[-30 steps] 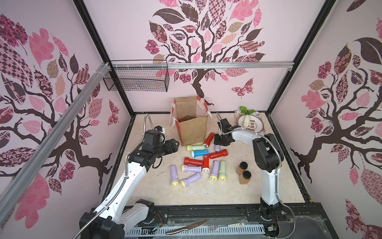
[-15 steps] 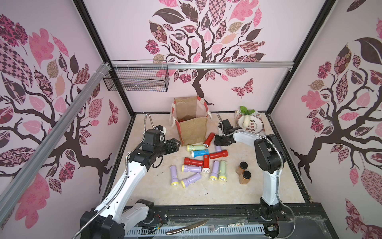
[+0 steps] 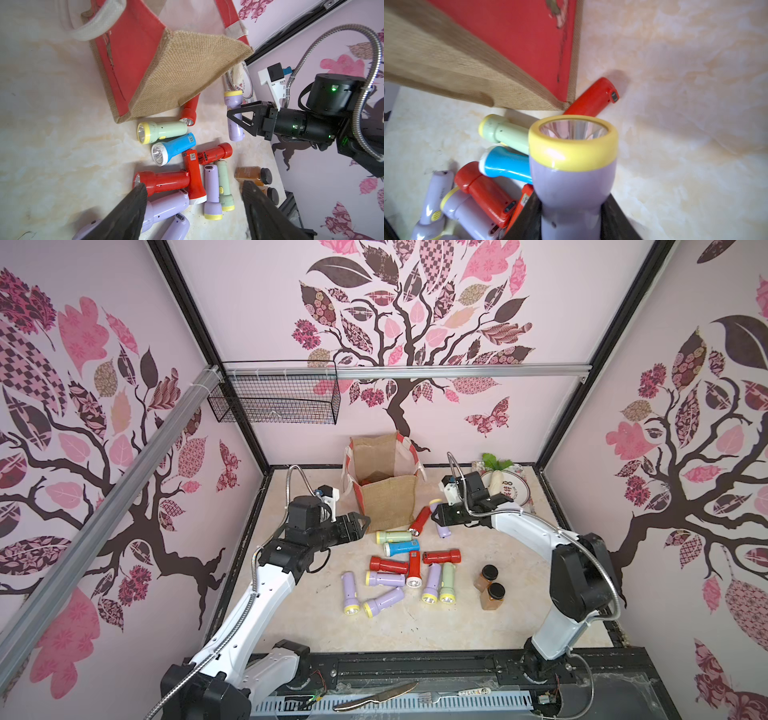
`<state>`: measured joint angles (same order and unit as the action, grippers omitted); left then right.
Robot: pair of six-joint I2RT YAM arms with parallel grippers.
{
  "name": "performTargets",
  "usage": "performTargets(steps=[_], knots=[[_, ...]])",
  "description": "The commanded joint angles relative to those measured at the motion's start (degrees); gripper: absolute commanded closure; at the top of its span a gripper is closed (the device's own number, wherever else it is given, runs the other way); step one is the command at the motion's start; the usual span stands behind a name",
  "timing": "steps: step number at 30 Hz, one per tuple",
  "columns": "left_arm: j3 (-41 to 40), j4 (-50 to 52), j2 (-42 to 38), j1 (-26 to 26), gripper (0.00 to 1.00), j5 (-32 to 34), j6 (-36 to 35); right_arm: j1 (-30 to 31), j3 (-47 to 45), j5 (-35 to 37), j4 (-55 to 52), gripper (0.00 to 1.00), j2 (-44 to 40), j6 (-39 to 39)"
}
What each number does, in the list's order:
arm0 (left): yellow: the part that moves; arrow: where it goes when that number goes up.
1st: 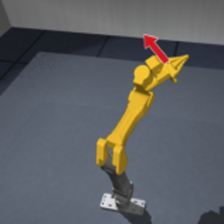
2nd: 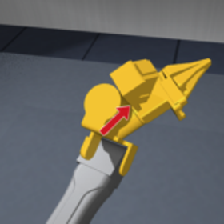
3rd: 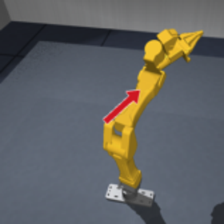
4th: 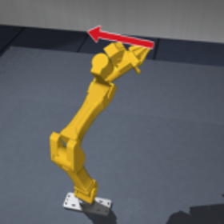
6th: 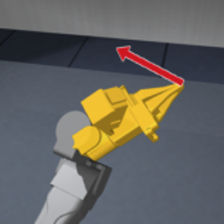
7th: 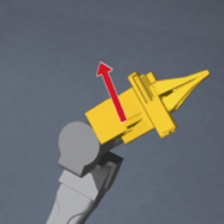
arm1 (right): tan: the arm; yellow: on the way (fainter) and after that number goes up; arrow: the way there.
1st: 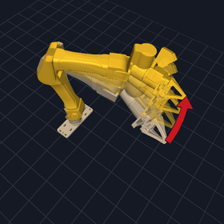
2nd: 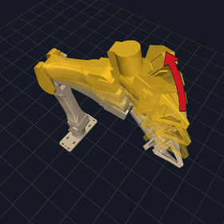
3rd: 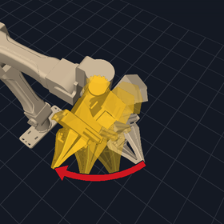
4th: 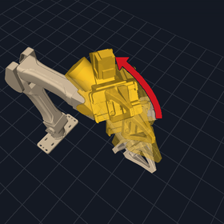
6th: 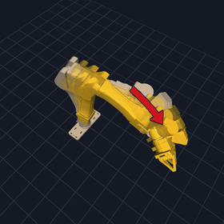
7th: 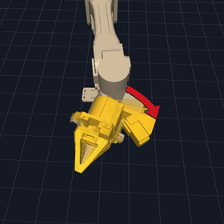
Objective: Put the flashlights into the tote bags
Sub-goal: Pick up the flashlight from the center of the board.
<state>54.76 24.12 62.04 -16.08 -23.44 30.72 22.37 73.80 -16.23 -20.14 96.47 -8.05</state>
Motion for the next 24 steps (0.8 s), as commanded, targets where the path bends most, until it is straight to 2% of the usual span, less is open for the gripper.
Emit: performTargets(steps=[1,4,7,15,24], knots=[[5.0,-5.5,1.6,-0.1,0.25,-4.5,1.8,0.1,-1.8,-6.8,2.9,0.99,-8.2,2.7],[7.1,-7.3,3.0,-0.2,0.24,-6.8,2.7,0.4,-5.6,-11.9,7.6,1.0,-13.1,0.9],[9.3,-9.4,4.0,-0.1,0.21,-9.4,4.0,1.1,-9.0,-13.9,11.4,1.0,-18.0,0.2],[11.7,-15.6,5.8,-2.0,0.08,-12.9,7.1,1.7,-8.6,-18.9,12.6,1.0,-22.4,-1.7],[15.0,-16.4,9.8,-7.1,0.15,-10.8,7.3,4.4,-5.6,-20.7,16.3,1.0,-20.7,-1.9]])
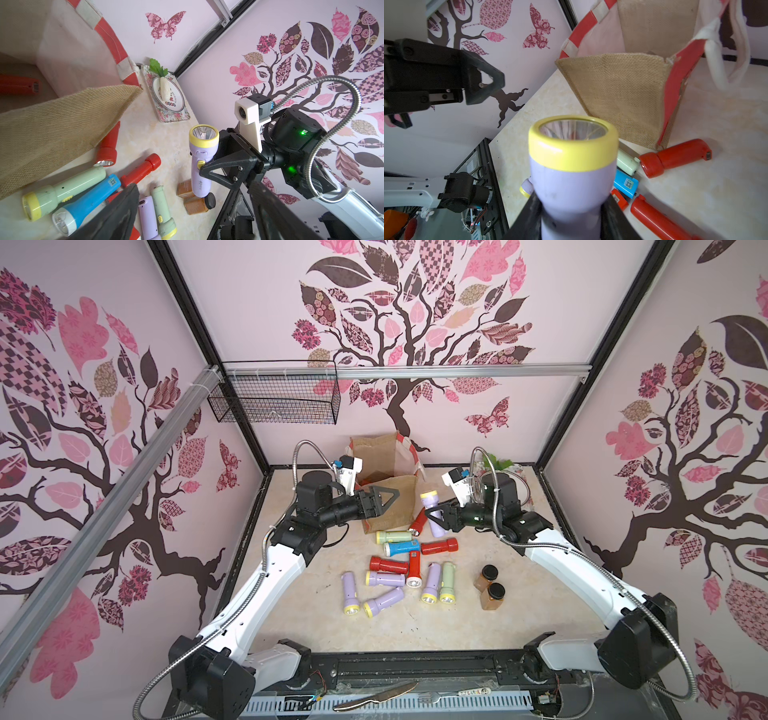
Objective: Put the flashlights into the tote bags
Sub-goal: Place the flashlight in the canvas bag.
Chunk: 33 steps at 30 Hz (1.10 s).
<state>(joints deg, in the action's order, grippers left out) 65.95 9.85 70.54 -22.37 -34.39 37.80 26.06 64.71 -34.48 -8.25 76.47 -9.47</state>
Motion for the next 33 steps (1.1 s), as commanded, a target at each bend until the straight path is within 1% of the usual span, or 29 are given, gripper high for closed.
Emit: performTargets(steps=[1,5,13,19,27,33], knots=[[4.1,-2.1,1.8,-1.0,0.15,0.3,0.3,0.9,3.6,-2.6,4.8,1.0,-0.7,-0.6],[5.2,-3.5,4.2,-1.8,0.15,0.2,1.3,1.3,3.8,-3.5,6.4,1.0,-0.3,-1.2],[7.4,-4.7,7.3,-5.5,0.15,1.0,0.9,1.5,3.4,-4.4,8.3,1.0,0.4,-2.5],[7.6,-7.9,9.4,-6.2,0.15,0.8,2.9,1.9,3.1,-4.8,8.8,1.0,0.7,-2.8],[9.2,-9.8,12.5,-6.7,0.28,-0.3,3.5,2.3,3.2,-4.6,8.8,1.0,1.3,-2.8],[9.7,-10.4,13.6,-7.6,0.34,-0.3,3.6,2.4,3.5,-4.6,8.8,1.0,1.9,-3.1]])
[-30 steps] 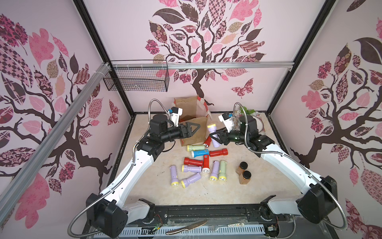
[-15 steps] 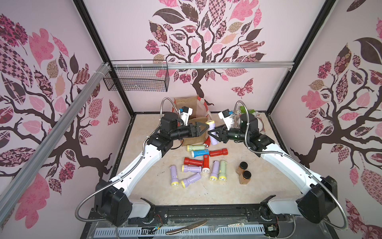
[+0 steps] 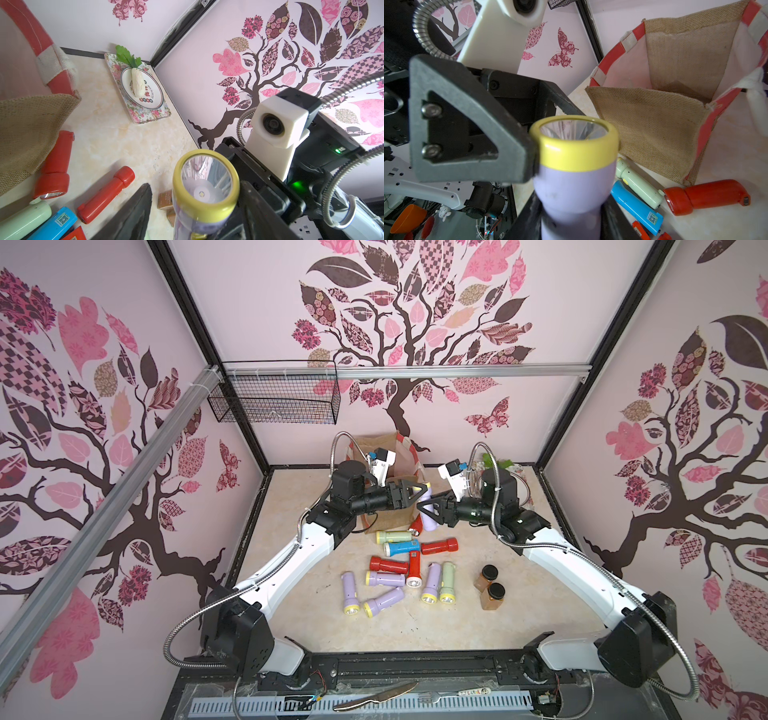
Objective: Put the flashlights into the tote bags
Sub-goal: Place the flashlight in the canvas bag.
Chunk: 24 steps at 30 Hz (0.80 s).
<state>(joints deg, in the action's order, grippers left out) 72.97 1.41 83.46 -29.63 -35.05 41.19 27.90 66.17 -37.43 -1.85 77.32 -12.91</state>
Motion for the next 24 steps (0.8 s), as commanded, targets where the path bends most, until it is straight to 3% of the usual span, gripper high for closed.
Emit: performTargets(steps=[1,13,24], knots=[[2.7,-2.1,0.7,-0.4,0.35,0.3,0.2,0.7,2.1,-1.7,2.6,1.0,1.2,0.3],[2.9,-2.7,2.1,-1.1,0.49,-0.1,0.3,1.0,2.2,-1.6,2.7,1.0,1.6,0.3],[1.6,-2.6,1.4,-1.4,0.49,-0.3,0.2,1.0,2.4,-1.2,2.6,1.0,1.9,-0.1]])
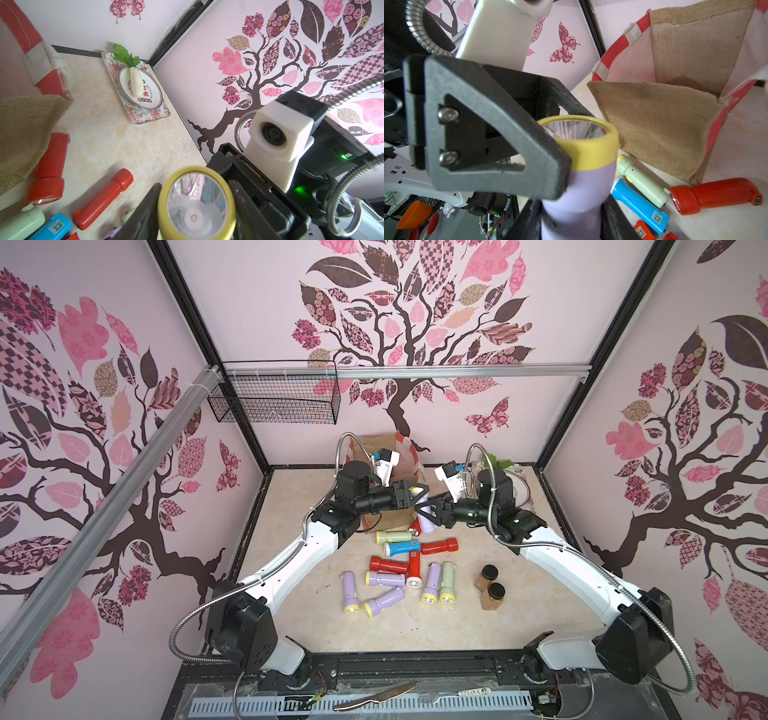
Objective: Put the flashlights into the tote bags
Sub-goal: Place the flashlight in the canvas bag.
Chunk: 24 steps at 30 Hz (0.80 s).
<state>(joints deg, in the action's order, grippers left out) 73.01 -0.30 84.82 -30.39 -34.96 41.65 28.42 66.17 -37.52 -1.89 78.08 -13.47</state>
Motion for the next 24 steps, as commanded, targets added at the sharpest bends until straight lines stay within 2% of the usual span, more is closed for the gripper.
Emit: performTargets(steps=[1,6,7,10,15,24], knots=[[1.4,-1.0,0.0,-0.7,0.51,-0.6,-0.3,0.6,2.5,-1.0,2.6,1.0,1.2,0.4],[1.0,-0.9,-0.4,-0.7,0.61,-1.3,-0.9,0.6,2.7,-0.6,2.1,1.0,1.3,0.5],[0.8,-0.8,-0.6,-0.7,0.58,-1.2,-1.0,0.5,2.7,-0.7,2.1,1.0,1.4,0.4],[0.1,-0.7,-1.1,-0.9,0.38,-1.2,-1.3,0.5,2.9,-0.7,2.1,1.0,1.5,0.4],[-0.7,-0.8,-1.7,-0.8,0.37,-1.2,-1.4,0.6,3.1,-0.7,2.1,1.0,1.6,0.1],[-0.8,-0.4,-1.8,-0.9,0.71,-1.0,-1.8,0.5,3.5,-0.7,2.0,1.0,1.8,-0.1]])
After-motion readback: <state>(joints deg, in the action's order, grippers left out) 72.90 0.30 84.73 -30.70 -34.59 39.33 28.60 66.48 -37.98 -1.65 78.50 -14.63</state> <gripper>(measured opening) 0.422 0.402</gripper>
